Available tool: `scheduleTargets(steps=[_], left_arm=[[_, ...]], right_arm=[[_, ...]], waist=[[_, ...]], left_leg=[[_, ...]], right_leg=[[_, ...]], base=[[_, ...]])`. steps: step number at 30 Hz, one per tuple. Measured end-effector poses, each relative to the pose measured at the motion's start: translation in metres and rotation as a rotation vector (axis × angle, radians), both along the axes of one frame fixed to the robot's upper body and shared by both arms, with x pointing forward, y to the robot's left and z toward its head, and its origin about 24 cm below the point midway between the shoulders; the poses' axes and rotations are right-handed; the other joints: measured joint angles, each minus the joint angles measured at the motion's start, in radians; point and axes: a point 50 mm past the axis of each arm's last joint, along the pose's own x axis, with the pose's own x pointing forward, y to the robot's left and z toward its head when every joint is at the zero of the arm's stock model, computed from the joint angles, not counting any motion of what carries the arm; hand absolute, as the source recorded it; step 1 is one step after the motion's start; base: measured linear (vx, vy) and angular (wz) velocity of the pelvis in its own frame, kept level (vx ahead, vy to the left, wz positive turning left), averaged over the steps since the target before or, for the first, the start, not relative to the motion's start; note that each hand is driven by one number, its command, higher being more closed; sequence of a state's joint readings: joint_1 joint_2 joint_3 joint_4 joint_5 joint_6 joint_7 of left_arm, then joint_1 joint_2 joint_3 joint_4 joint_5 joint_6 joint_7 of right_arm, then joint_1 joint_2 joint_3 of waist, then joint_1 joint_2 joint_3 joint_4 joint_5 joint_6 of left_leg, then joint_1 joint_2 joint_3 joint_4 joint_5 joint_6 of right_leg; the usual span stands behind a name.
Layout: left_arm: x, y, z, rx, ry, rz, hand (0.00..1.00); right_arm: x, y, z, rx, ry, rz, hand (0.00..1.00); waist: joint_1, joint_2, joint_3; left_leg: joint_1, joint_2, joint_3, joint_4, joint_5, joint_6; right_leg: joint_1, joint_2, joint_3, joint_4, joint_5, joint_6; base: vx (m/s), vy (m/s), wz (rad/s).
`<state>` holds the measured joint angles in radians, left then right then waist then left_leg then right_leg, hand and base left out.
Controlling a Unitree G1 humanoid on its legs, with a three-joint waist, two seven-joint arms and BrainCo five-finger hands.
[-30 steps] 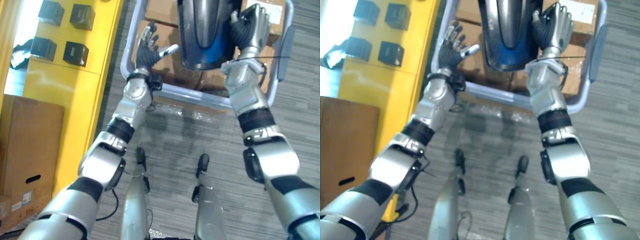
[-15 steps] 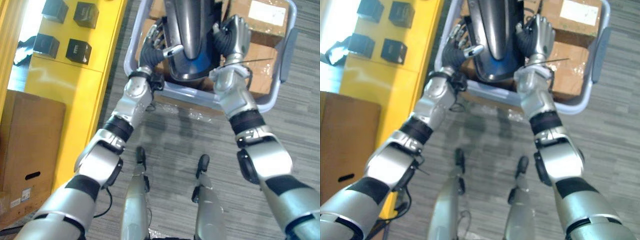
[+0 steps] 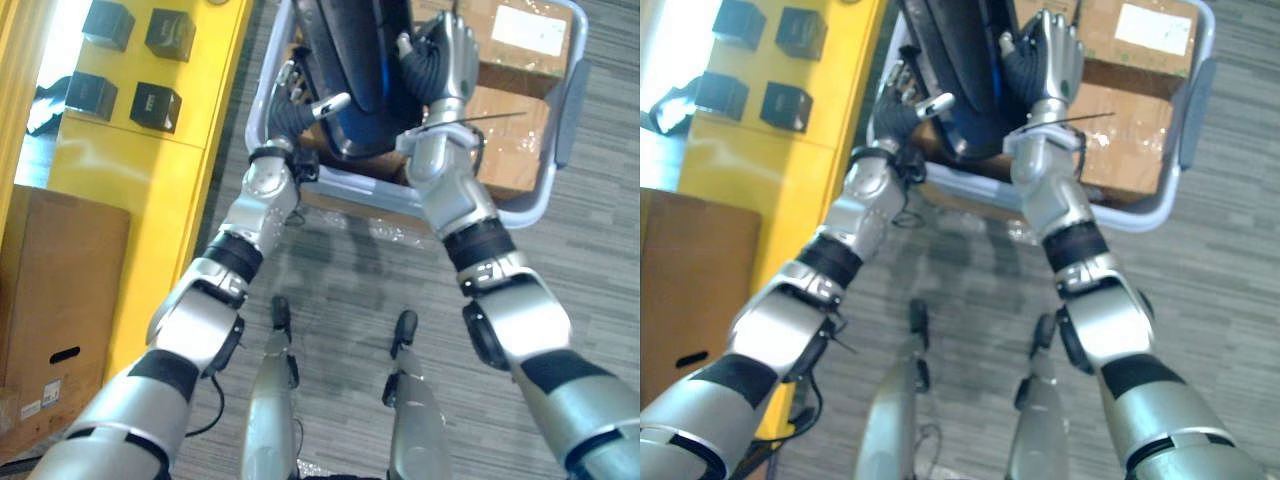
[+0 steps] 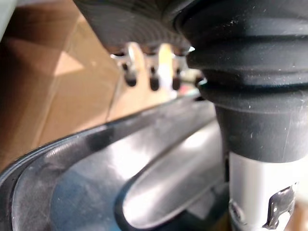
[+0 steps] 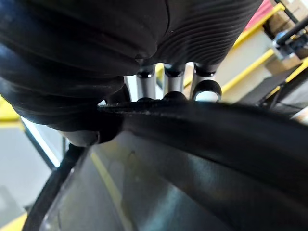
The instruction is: Walk over and take plastic housings, then place them on the shelf
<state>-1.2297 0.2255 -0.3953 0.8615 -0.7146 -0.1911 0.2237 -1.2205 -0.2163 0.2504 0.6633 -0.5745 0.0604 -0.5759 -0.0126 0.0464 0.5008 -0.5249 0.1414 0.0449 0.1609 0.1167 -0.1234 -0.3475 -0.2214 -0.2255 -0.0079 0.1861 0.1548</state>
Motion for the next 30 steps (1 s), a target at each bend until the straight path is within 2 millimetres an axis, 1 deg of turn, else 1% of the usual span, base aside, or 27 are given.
scheduleTargets(steps=[2, 4, 7, 8, 11, 13, 15, 17, 20, 23, 27, 29, 30], left_arm=[[0.003, 0.001, -0.007, -0.017, 0.041, 0.017, 0.0], [0.004, 0.003, -0.01, -0.031, 0.068, 0.036, 0.0], [0.005, 0.006, -0.01, -0.066, 0.078, 0.055, 0.0], [0.005, 0.007, -0.01, -0.071, 0.079, 0.059, 1.0], [0.005, 0.008, -0.01, -0.08, 0.082, 0.067, 1.0], [0.005, 0.011, -0.011, -0.116, 0.097, 0.078, 1.0], [0.006, 0.012, -0.011, -0.145, 0.107, 0.083, 1.0], [0.006, 0.012, -0.011, -0.151, 0.109, 0.086, 1.0], [0.006, 0.018, -0.015, -0.221, 0.121, 0.098, 1.0], [0.004, 0.022, -0.024, -0.31, 0.138, 0.091, 1.0], [-0.001, 0.022, -0.038, -0.354, 0.151, 0.076, 1.0], [-0.003, 0.022, -0.041, -0.367, 0.151, 0.069, 1.0], [-0.005, 0.022, -0.043, -0.372, 0.144, 0.063, 1.0]], right_arm=[[-0.007, 0.011, -0.004, 0.023, -0.029, 0.049, 1.0], [-0.008, 0.014, -0.01, 0.018, -0.021, 0.06, 1.0], [-0.008, 0.017, -0.019, 0.026, 0.0, 0.068, 1.0], [-0.008, 0.016, -0.021, 0.031, 0.002, 0.066, 1.0], [-0.011, 0.017, -0.026, 0.043, 0.0, 0.074, 1.0], [-0.013, 0.021, -0.029, 0.056, 0.005, 0.09, 1.0], [-0.013, 0.021, -0.032, 0.061, 0.011, 0.094, 1.0], [-0.015, 0.021, -0.035, 0.067, 0.01, 0.101, 1.0], [-0.017, 0.027, -0.041, 0.065, 0.023, 0.117, 1.0], [-0.02, 0.033, -0.044, 0.064, 0.009, 0.146, 1.0], [-0.021, 0.034, -0.051, 0.071, 0.021, 0.154, 1.0], [-0.023, 0.033, -0.054, 0.08, 0.019, 0.164, 1.0], [-0.026, 0.033, -0.056, 0.093, 0.014, 0.176, 0.0]], waist=[[-0.005, 0.0, 0.0], [-0.004, -0.002, 0.0], [-0.004, -0.004, 0.001], [-0.003, -0.005, 0.001], [-0.003, -0.015, 0.001], [-0.006, -0.035, 0.0], [-0.006, -0.047, -0.002], [-0.004, -0.049, -0.001], [-0.005, -0.049, -0.001], [-0.005, -0.049, -0.001], [-0.003, -0.051, -0.001], [-0.003, -0.051, -0.001], [-0.004, -0.052, -0.002]], left_leg=[[0.003, 0.0, 0.008, -0.005, 0.001, 0.0], [0.012, 0.0, 0.012, -0.018, 0.007, -0.001], [0.016, 0.001, 0.016, -0.02, 0.007, -0.001], [0.016, 0.001, 0.016, -0.02, 0.007, -0.001], [0.018, 0.001, 0.017, -0.02, 0.007, -0.001], [0.021, 0.002, 0.02, -0.02, 0.007, -0.001], [0.022, 0.002, 0.021, -0.02, 0.007, -0.001], [0.022, 0.002, 0.021, -0.02, 0.007, -0.001], [0.024, 0.002, 0.022, -0.02, 0.007, -0.001], [0.028, 0.003, 0.024, -0.024, 0.007, -0.001], [0.034, 0.003, 0.032, -0.028, 0.007, -0.001], [0.036, 0.004, 0.035, -0.028, 0.007, -0.001], [0.038, 0.004, 0.038, -0.028, 0.007, -0.001]], right_leg=[[0.0, 0.0, 0.002, -0.002, 0.0, 0.0], [0.0, 0.0, 0.004, -0.002, 0.0, 0.0], [0.0, 0.0, 0.006, -0.002, 0.0, 0.0], [0.001, 0.0, 0.007, -0.002, 0.0, 0.0], [0.001, 0.0, 0.008, -0.002, 0.0, 0.0], [0.001, 0.0, 0.01, -0.003, 0.0, 0.0], [0.001, 0.0, 0.011, -0.003, 0.0, 0.0], [0.001, 0.0, 0.011, -0.003, 0.0, 0.0], [0.001, 0.0, 0.012, -0.003, 0.0, 0.0], [0.002, 0.0, 0.015, -0.002, 0.0, 0.0], [0.003, 0.0, 0.023, -0.002, -0.001, 0.0], [0.003, 0.0, 0.026, -0.001, -0.001, 0.0], [0.003, 0.0, 0.029, -0.001, -0.001, 0.0]], base=[[0.0, -0.01, -0.02], [0.0, -0.025, -0.04], [0.0, -0.01, -0.01], [0.0, 0.0, 0.0], [0.0, 0.0, 0.0], [-0.01, -0.02, -0.04], [0.0, 0.0, 0.0], [0.0, 0.0, 0.0], [0.0, 0.0, 0.0], [0.0, 0.0, 0.0], [0.0, -0.01, -0.02], [0.0, -0.02, -0.03], [0.0, -0.021, -0.06]])
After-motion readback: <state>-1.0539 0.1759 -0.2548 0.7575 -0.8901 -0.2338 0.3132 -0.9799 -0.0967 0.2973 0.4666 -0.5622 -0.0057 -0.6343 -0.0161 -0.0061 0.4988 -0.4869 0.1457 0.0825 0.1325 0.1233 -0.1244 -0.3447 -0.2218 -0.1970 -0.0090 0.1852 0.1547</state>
